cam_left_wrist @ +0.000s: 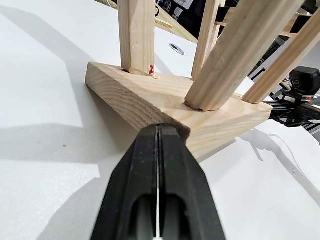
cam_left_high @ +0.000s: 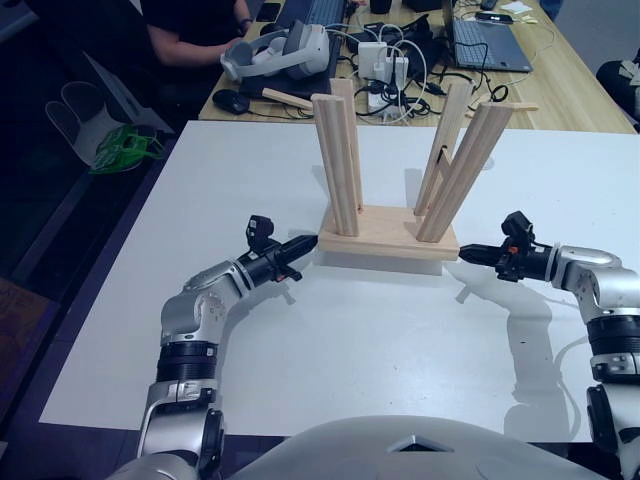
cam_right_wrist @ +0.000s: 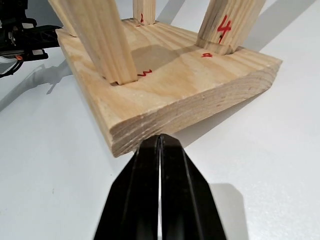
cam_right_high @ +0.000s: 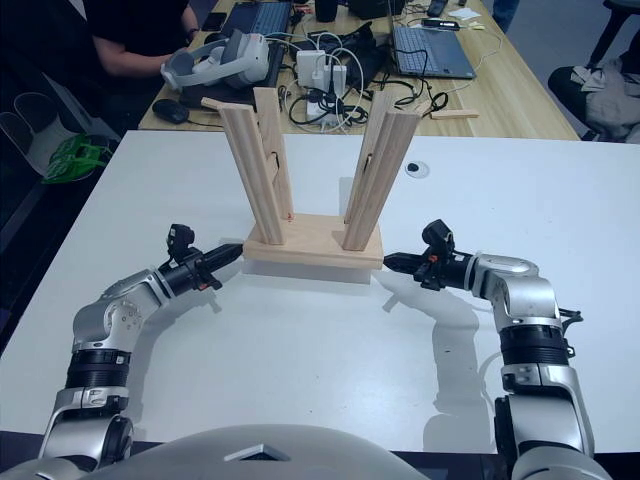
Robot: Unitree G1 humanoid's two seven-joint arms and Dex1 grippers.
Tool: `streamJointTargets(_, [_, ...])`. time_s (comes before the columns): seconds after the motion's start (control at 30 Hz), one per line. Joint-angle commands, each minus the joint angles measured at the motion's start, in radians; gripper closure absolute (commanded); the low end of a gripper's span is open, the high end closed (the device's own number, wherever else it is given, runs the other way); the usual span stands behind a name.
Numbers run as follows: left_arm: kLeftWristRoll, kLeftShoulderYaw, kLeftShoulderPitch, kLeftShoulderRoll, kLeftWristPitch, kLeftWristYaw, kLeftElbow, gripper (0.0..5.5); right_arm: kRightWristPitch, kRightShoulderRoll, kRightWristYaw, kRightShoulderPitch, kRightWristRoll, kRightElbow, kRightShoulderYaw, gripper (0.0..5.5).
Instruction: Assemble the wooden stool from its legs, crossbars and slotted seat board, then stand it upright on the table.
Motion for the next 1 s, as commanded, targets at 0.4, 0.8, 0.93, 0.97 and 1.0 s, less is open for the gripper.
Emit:
streamJointTargets(0.4, [-0.042, -0.039, -0.013, -0.018, 0.021, -0.032, -0.053, 5.49, 0.041, 0.026, 0.017, -0.008, 0.069, -0.123, 0.004, 5.5])
streamJointTargets(0.8, [-0.002, -0.045, -0.022, -0.02, 0.004, 0.003, -0.009, 5.49, -0.021, 0.02, -0.013, -0.015, 0.009, -0.086, 0.037, 5.5])
streamJointTargets(0.93, [0.0, -0.044, -0.023, -0.02, 0.002, 0.003, -0.008, 5.49, -0.023, 0.019, -0.004, -0.014, 0.015, -0.087, 0.043, 5.5])
streamJointTargets(0.97, [-0.001, -0.043, -0.022, -0.019, 0.002, 0.002, -0.01, 5.49, -0.017, 0.018, 0.0, -0.014, 0.02, -0.092, 0.041, 5.5])
streamJointTargets(1.0, [-0.003, -0.042, -0.021, -0.018, 0.0, 0.0, -0.013, 5.49, -0.01, 0.017, 0.002, -0.014, 0.026, -0.096, 0.039, 5.5])
